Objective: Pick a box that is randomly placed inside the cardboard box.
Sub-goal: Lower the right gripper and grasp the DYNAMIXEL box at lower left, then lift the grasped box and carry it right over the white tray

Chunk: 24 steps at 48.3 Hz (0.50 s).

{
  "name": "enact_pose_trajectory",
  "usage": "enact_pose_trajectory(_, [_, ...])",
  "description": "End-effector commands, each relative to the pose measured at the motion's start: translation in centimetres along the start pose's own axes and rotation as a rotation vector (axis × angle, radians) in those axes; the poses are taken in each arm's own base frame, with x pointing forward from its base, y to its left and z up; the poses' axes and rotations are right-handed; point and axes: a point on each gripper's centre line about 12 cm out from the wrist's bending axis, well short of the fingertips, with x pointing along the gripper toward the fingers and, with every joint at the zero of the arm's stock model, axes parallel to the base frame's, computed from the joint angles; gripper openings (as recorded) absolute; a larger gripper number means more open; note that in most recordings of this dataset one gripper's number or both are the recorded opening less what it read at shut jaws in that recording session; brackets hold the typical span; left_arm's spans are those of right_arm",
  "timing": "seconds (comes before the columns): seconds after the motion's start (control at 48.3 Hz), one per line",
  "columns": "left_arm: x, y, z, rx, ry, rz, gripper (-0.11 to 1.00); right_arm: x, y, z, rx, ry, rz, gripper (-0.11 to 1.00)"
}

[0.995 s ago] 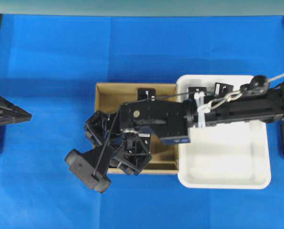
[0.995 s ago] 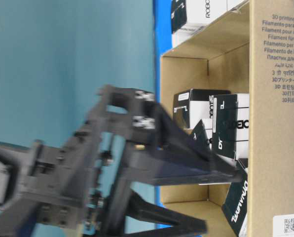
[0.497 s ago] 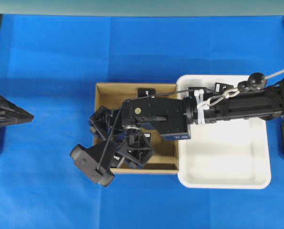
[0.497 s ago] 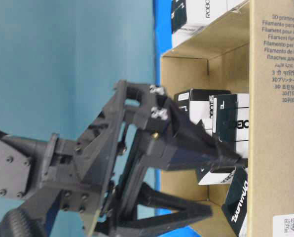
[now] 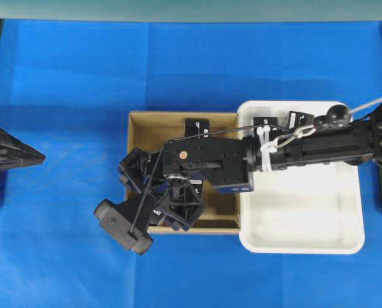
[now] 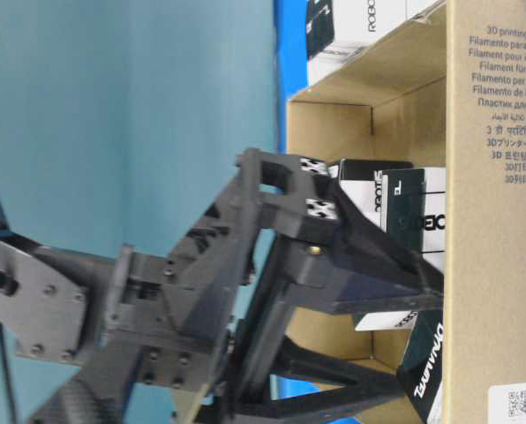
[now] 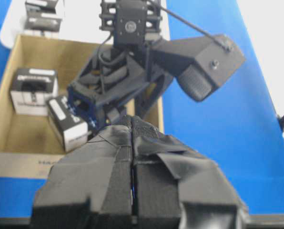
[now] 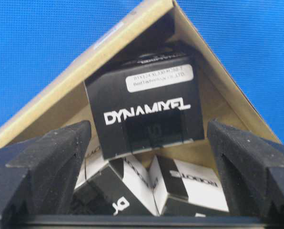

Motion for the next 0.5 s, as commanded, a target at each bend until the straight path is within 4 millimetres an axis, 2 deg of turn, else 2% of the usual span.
enact_pose_trajectory(0.0, [-0.2, -0.2, 1.0, 0.002, -0.027, -0.005, -0.07, 0.8, 0.3, 0.3, -0.036, 0.002, 0.005, 0.99])
enact_pose_trajectory(0.477, [-0.5, -0.2, 1.2, 0.004, -0.038, -0.004, -0.07, 1.8, 0.0, 0.4, -0.029, -0.01, -0.015, 0.97])
